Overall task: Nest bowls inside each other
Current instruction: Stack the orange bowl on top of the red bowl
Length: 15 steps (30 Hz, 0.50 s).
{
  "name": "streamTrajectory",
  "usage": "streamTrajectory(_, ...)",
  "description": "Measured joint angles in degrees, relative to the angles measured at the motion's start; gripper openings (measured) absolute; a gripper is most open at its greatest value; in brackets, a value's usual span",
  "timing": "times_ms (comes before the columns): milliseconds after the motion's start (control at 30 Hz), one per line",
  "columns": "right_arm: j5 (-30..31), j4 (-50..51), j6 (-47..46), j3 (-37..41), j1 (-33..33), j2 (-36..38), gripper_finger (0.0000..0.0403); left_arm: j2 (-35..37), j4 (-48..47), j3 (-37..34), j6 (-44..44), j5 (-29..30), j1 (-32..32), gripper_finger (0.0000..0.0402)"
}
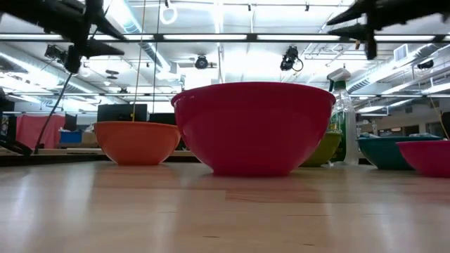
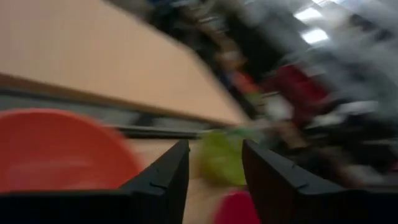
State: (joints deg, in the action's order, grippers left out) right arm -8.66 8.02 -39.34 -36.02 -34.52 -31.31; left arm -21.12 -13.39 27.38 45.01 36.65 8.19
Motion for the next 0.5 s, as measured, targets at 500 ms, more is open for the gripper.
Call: streamTrajectory(500, -9.14, 3.41, 17.77, -22.25, 0.93, -36.86, 0.0119, -17.9, -32.31, 13.43, 15.88, -8.05, 15.56, 0.0191)
